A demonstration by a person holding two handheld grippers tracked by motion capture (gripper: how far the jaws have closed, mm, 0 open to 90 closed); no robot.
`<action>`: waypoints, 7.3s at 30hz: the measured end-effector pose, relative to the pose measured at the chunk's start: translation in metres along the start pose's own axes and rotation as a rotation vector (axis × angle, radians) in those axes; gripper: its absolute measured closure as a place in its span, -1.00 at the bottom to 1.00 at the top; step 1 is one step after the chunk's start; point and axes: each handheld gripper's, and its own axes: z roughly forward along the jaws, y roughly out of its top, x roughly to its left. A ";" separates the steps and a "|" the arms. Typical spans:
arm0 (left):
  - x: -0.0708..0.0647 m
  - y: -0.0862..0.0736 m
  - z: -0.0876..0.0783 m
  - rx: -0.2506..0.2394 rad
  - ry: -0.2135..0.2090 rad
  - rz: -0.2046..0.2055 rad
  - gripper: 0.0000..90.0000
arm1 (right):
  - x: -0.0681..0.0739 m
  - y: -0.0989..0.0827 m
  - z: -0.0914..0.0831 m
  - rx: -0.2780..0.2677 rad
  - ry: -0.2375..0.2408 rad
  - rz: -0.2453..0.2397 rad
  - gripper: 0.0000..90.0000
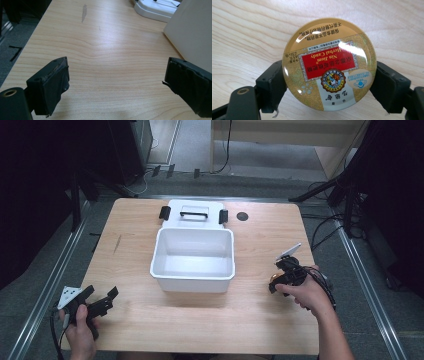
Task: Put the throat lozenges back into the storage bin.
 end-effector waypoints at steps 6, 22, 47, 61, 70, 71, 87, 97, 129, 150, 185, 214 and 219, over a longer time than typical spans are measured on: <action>0.000 0.000 0.000 0.001 0.000 0.000 -0.86 | 0.004 0.004 -0.010 -0.038 0.012 -0.005 -0.54; 0.000 0.000 0.000 0.001 0.000 -0.002 -0.86 | 0.018 0.018 -0.037 -0.176 0.025 -0.058 -0.54; 0.000 0.000 0.000 0.004 -0.001 -0.004 -0.86 | 0.050 0.037 -0.065 -0.165 0.007 -0.401 -0.54; 0.001 0.000 0.001 0.002 -0.005 -0.008 -0.86 | 0.071 0.059 -0.085 -0.117 -0.007 -0.497 -0.54; 0.000 0.000 0.001 0.003 -0.003 -0.007 -0.86 | 0.080 0.068 -0.096 -0.122 -0.020 -0.538 -0.54; 0.000 0.000 0.001 0.003 -0.003 -0.008 -0.86 | 0.081 0.069 -0.098 -0.126 -0.019 -0.536 -0.54; 0.001 0.000 0.001 0.003 -0.004 -0.011 -0.86 | 0.107 0.085 -0.114 -0.163 -0.016 -0.590 -0.54; 0.001 0.000 0.001 0.002 -0.004 -0.012 -0.86 | 0.129 0.096 -0.112 -0.167 -0.004 -0.625 -0.54; 0.002 0.001 0.001 0.003 -0.007 -0.017 -0.86 | 0.162 0.113 -0.082 -0.153 0.019 -0.750 -0.54; 0.002 0.001 0.001 0.006 -0.011 -0.017 -0.86 | 0.172 0.111 -0.046 -0.088 -0.063 -0.884 -0.54; 0.002 0.001 0.001 0.006 -0.014 -0.023 -0.86 | 0.184 0.112 -0.029 -0.008 -0.126 -0.924 -0.57; 0.002 0.001 0.001 0.003 -0.011 -0.023 -0.86 | 0.163 0.099 -0.096 -0.184 -0.037 -0.841 -0.39; 0.002 0.001 0.002 0.004 -0.007 -0.020 -0.86 | 0.150 0.087 -0.113 -0.219 -0.048 -0.830 -0.40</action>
